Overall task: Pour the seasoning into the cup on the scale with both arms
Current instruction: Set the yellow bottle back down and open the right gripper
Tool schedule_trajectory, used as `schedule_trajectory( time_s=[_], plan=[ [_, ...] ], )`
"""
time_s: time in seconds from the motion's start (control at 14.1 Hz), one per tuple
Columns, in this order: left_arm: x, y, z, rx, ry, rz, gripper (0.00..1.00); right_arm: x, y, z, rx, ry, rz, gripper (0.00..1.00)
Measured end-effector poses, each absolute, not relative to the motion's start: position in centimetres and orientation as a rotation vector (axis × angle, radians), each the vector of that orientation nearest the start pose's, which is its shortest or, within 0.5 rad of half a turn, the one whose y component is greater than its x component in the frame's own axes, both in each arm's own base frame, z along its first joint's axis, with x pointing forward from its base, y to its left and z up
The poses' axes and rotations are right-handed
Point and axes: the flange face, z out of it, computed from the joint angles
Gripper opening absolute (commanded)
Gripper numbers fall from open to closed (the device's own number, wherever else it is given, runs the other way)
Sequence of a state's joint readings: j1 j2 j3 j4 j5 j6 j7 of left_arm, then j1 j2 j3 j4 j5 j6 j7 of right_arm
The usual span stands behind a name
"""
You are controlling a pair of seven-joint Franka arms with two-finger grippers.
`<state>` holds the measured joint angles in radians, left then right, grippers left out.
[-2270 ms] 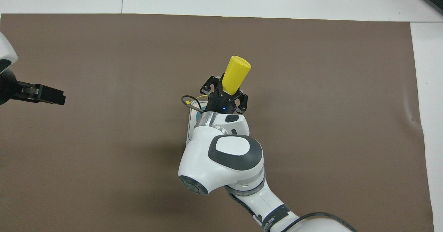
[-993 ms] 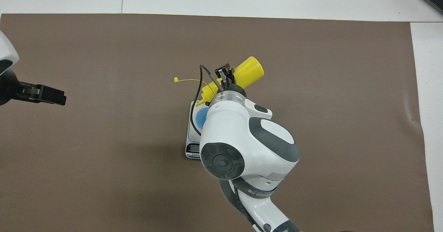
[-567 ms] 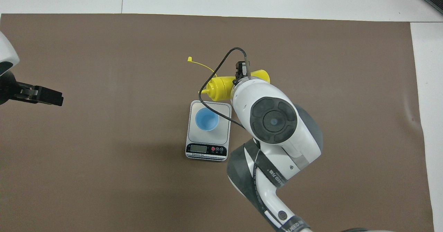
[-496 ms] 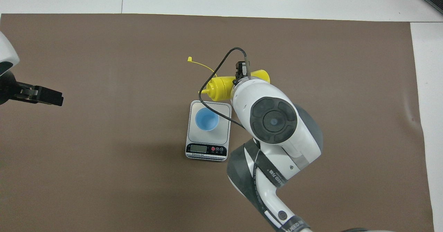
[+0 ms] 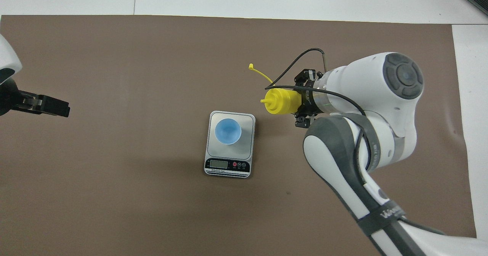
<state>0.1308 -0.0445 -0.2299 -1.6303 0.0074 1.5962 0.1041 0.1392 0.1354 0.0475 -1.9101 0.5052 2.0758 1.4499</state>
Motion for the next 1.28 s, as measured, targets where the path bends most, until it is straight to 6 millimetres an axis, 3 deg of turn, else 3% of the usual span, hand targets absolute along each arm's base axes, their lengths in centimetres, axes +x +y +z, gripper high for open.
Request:
schedule_trajectory(
  time_s=[0.28,0.57,0.78,0.92,0.99,1.06,1.28],
  plan=[
    [54.0,-5.6,62.2,-3.108,0.317,-0.014,1.00,56.7,4.4,39.7,-1.962,1.733,0.629,0.00],
    [54.0,-5.6,62.2,-3.108,0.317,-0.014,1.00,54.4,-1.0,35.6,-1.889,1.565,0.740,0.00],
    [54.0,-5.6,62.2,-3.108,0.317,-0.014,1.00,53.1,-3.6,33.1,-1.853,1.492,0.812,0.00],
    [54.0,-5.6,62.2,-3.108,0.318,-0.014,1.00,52.2,-6.2,30.4,-1.828,1.410,0.847,0.01],
    [54.0,-5.6,62.2,-3.108,0.318,-0.014,1.00,51.9,-7.3,29.2,-1.811,1.399,0.856,0.65],
    [54.0,-5.6,62.2,-3.108,0.319,-0.014,1.00,51.7,-8.0,28.3,-1.796,1.401,0.861,1.00],
    [54.0,-5.6,62.2,-3.108,0.319,-0.014,1.00,51.8,-8.3,28.1,-1.816,1.407,0.849,1.00]
  ],
)
